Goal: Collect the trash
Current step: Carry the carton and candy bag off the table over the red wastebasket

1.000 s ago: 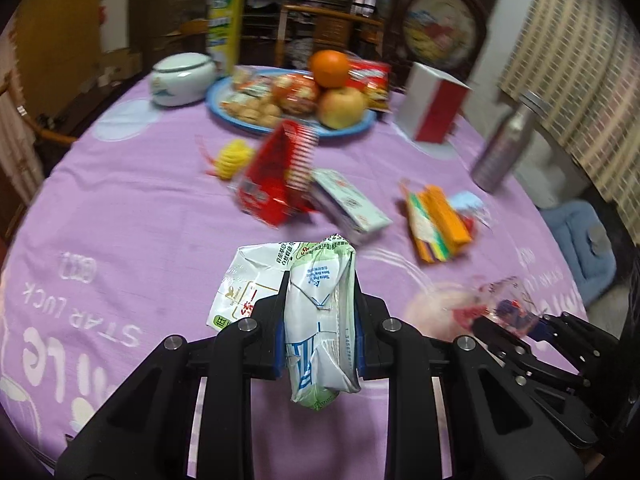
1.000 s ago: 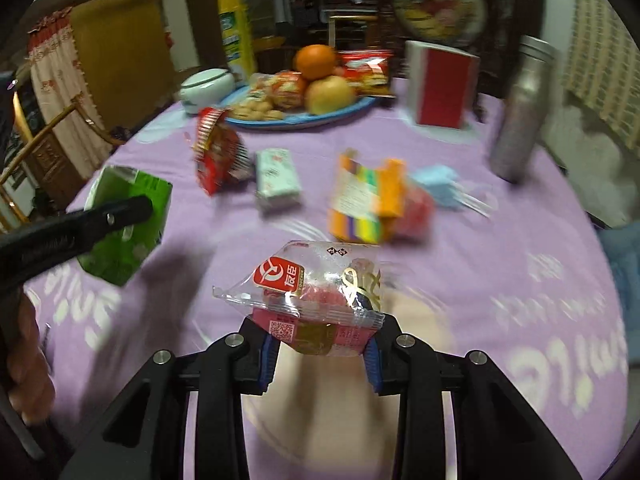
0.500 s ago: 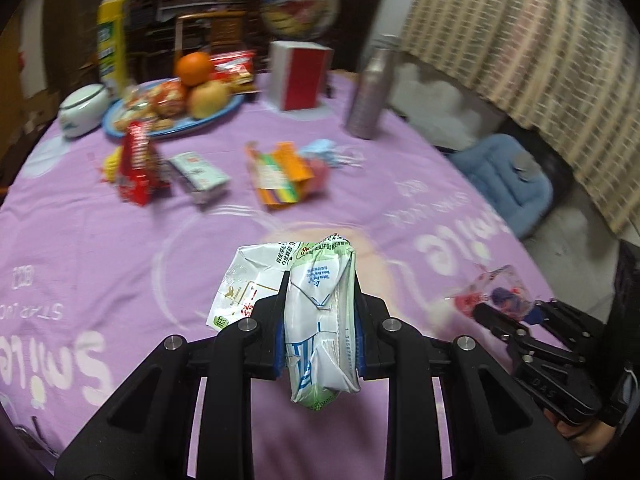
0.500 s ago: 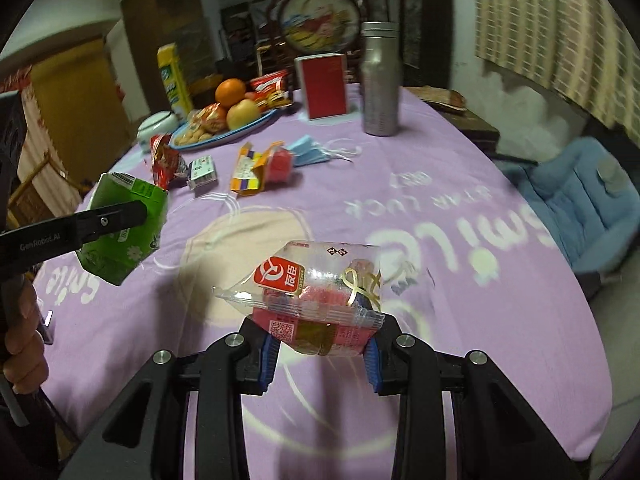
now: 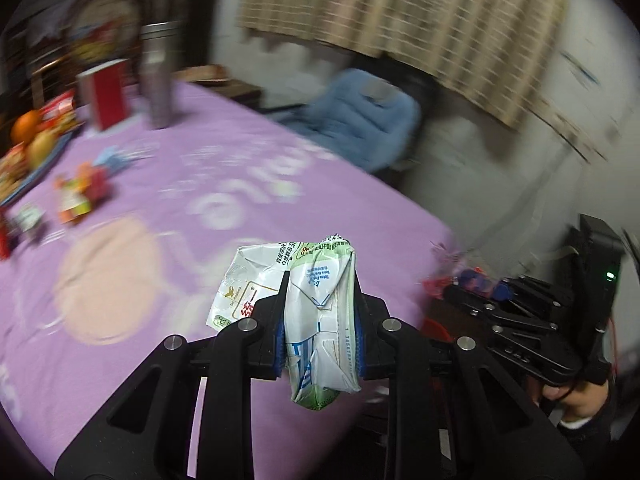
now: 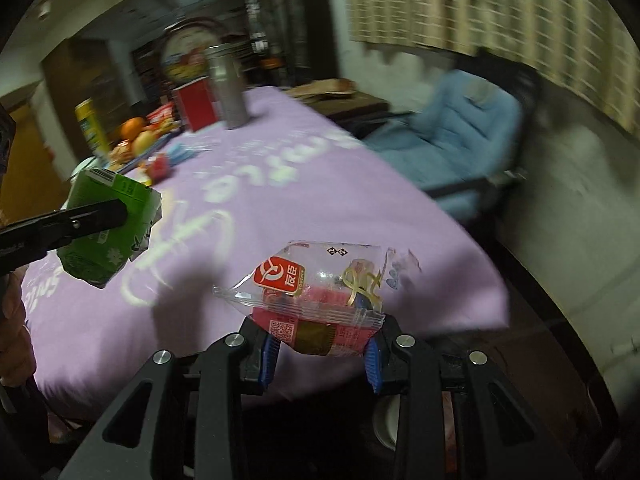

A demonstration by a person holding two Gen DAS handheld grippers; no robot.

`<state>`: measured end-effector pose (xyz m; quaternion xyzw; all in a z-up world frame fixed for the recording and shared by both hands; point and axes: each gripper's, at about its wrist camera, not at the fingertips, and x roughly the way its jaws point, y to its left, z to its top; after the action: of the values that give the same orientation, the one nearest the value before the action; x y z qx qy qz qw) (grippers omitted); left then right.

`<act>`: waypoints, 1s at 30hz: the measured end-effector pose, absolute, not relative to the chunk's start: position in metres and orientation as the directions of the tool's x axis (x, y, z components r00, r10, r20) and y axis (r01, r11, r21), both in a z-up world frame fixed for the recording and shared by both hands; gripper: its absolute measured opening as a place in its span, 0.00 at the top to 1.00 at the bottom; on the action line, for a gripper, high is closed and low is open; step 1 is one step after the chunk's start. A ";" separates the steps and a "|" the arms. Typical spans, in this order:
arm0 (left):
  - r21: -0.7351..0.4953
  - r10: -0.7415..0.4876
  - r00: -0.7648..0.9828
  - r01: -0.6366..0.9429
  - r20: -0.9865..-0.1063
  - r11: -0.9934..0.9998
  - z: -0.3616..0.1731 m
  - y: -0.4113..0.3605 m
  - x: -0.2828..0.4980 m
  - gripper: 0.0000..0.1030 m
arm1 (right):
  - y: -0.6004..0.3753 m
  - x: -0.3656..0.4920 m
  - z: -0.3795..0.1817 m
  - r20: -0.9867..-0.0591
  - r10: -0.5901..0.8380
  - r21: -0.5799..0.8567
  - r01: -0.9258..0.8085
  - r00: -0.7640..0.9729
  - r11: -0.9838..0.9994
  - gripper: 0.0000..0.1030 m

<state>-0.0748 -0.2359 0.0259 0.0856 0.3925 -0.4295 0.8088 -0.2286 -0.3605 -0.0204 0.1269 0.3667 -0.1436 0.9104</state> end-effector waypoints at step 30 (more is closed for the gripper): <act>-0.209 -0.247 -0.167 0.966 -0.955 0.154 -0.223 -0.512 -0.231 0.75 | -0.548 -0.373 -0.294 -0.911 -0.056 0.337 0.815 0.410 0.472 0.66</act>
<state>-0.2306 -0.5123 -0.2228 0.3414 0.5266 -0.5534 0.5476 -0.3726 -0.5482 -0.2935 0.4180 0.4537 -0.2990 0.7280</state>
